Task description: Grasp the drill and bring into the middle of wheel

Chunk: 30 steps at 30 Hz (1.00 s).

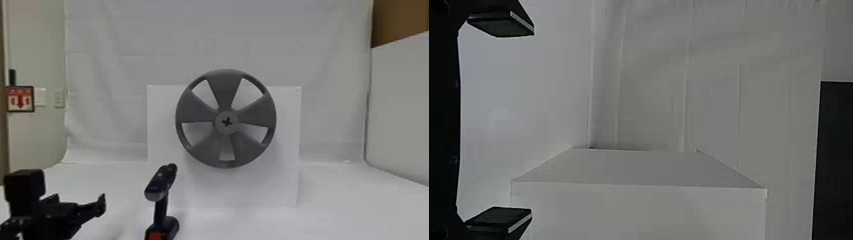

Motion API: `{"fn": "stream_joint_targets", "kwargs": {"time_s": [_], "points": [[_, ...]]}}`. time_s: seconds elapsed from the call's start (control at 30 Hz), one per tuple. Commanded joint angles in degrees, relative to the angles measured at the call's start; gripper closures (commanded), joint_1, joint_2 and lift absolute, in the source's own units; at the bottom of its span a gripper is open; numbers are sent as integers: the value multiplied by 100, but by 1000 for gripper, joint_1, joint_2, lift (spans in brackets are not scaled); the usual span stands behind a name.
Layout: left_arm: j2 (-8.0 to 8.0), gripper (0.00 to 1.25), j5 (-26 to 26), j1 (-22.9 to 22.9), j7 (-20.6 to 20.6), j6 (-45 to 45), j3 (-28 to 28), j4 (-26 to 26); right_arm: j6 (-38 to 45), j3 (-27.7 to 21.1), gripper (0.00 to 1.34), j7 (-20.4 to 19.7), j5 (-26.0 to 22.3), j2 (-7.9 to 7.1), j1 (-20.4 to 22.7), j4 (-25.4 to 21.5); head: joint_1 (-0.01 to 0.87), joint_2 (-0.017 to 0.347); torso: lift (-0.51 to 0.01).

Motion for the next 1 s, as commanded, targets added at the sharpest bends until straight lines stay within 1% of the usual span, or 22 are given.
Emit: {"fn": "stream_joint_targets", "kwargs": {"time_s": [0.0,0.73,0.97], "points": [[5,21,9,0,0,0,-13,-4,0,-17,121,1,-3,4,17,0,54,31,-403],[5,30,9,-17,0,26,-30,-30,0,-17,121,1,-3,12,17,0,54,31,-403],[5,35,-18,-35,0,229,-22,-179,0,-17,121,1,-3,12,26,0,54,31,-403]]}}
